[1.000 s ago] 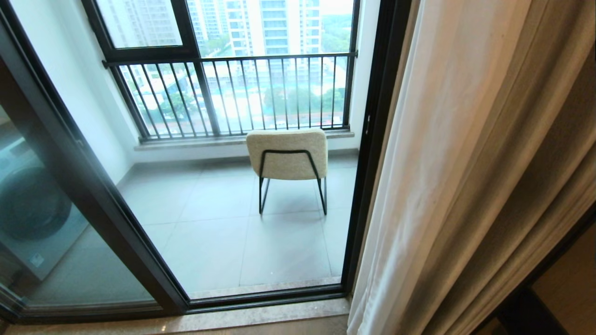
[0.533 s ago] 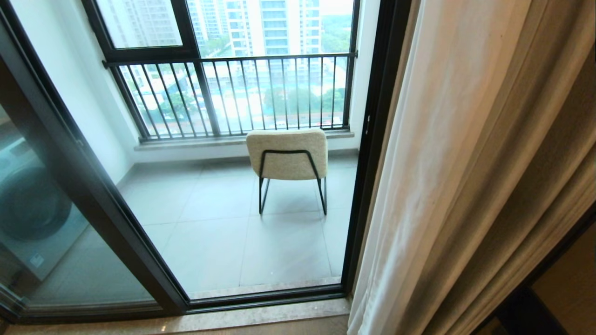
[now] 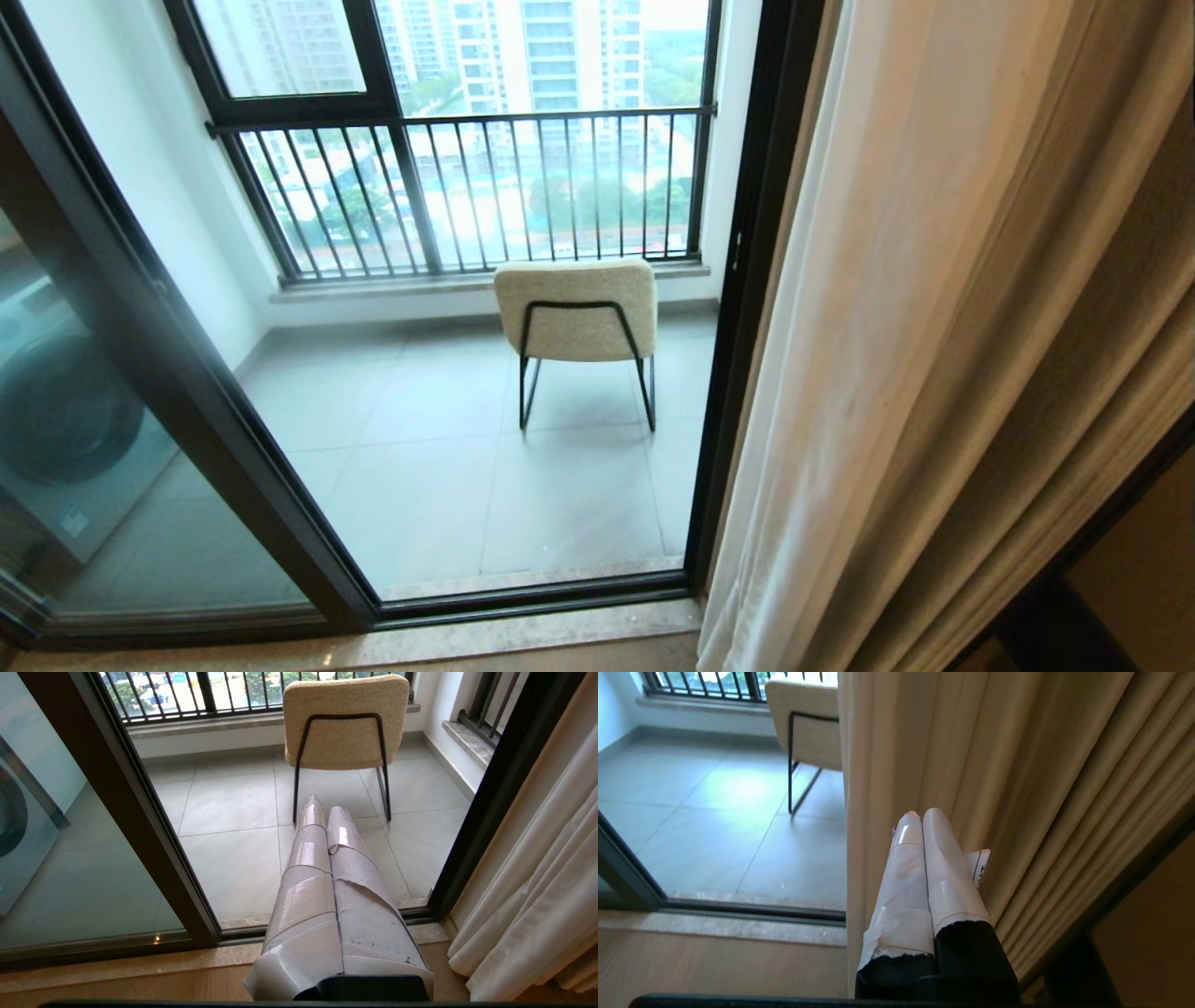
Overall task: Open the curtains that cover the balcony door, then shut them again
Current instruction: Close the inner curtains on both sides
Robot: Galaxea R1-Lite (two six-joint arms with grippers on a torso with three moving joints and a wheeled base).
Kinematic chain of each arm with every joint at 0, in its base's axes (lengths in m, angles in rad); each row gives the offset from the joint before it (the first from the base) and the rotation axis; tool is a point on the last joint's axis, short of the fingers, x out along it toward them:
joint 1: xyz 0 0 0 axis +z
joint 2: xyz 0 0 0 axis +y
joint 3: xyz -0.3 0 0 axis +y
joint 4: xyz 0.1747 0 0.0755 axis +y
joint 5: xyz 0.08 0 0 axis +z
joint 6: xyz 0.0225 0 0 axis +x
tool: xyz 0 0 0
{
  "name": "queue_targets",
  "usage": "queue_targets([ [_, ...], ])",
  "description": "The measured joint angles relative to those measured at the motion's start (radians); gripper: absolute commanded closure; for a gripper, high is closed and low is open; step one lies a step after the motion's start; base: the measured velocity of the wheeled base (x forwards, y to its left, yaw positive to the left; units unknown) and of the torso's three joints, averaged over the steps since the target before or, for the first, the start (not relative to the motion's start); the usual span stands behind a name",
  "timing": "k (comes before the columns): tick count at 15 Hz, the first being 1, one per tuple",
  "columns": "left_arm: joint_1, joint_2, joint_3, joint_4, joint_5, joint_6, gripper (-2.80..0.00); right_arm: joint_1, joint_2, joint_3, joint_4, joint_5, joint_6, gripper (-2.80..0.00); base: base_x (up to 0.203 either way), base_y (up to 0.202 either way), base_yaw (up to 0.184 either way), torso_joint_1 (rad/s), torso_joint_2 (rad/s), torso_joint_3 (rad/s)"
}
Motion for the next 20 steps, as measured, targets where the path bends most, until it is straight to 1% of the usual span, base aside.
queue_targets([
  [2,0.000,0.000,0.000,0.000,0.000,0.000,0.00,0.002,-0.036,0.001,0.044,-0.004,0.008,0.00,0.000,0.000,0.000,0.000,0.00,0.000],
  [4,0.000,0.000,0.000,0.000,0.000,0.000,0.00,0.003,-0.054,0.002,0.074,-0.048,0.009,0.00,0.000,0.000,0.000,0.000,0.00,0.000],
  [5,0.000,0.000,0.000,0.000,-0.001,0.000,0.00,0.003,-0.070,0.002,0.111,-0.073,0.007,0.00,0.000,0.000,0.000,0.000,0.00,0.000],
  [7,0.000,0.000,0.000,0.000,0.000,0.000,0.00,0.005,-0.107,0.002,0.162,-0.093,0.001,0.00,0.000,0.000,0.000,0.000,0.00,0.000],
  [10,0.000,0.000,0.000,0.000,0.000,0.000,0.00,0.006,-0.132,0.002,0.164,-0.094,0.007,0.00,0.000,0.000,0.000,0.000,0.00,0.000],
  [14,0.000,0.000,0.000,0.000,0.000,0.000,0.00,0.007,-0.138,0.002,0.163,-0.097,0.047,0.00,0.000,0.000,0.000,0.000,0.00,0.000],
  [20,0.000,0.000,0.000,0.000,0.000,0.000,0.00,0.007,-0.140,0.002,0.162,-0.097,0.048,0.00,0.000,0.000,0.000,0.000,0.00,0.000],
])
